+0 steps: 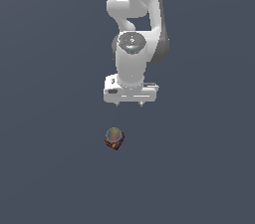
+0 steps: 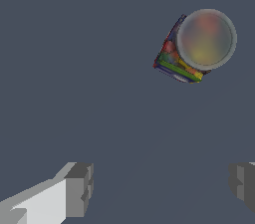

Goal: Pick up the object and move it to a goal position.

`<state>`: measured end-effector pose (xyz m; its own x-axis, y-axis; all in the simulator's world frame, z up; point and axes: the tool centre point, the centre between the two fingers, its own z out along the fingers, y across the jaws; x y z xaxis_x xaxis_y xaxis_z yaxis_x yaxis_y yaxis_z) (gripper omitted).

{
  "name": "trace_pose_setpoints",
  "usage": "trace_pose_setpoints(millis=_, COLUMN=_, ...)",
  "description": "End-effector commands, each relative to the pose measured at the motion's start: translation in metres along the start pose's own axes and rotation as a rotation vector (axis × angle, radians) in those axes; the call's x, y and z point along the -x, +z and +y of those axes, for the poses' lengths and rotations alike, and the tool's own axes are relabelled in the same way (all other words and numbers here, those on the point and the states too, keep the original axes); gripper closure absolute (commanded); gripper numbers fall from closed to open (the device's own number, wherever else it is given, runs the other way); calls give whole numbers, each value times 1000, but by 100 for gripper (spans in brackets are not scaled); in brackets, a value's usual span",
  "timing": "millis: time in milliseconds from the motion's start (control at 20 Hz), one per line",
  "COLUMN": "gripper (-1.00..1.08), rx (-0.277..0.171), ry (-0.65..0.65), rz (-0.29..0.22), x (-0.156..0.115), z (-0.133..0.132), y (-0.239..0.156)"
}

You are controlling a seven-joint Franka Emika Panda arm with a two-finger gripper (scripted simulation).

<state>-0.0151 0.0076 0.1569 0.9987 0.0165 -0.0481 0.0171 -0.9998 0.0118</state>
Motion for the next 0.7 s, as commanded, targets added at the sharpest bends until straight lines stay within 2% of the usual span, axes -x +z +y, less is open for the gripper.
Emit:
trace_pose_setpoints(millis=0, gripper=-92, rx=0, ry=0, rz=0, x=0, z=0, y=0)
trace_pose_setpoints(millis=650, gripper=-92, rx=16, ry=-10, rz=22, x=-8, z=-3, y=-17)
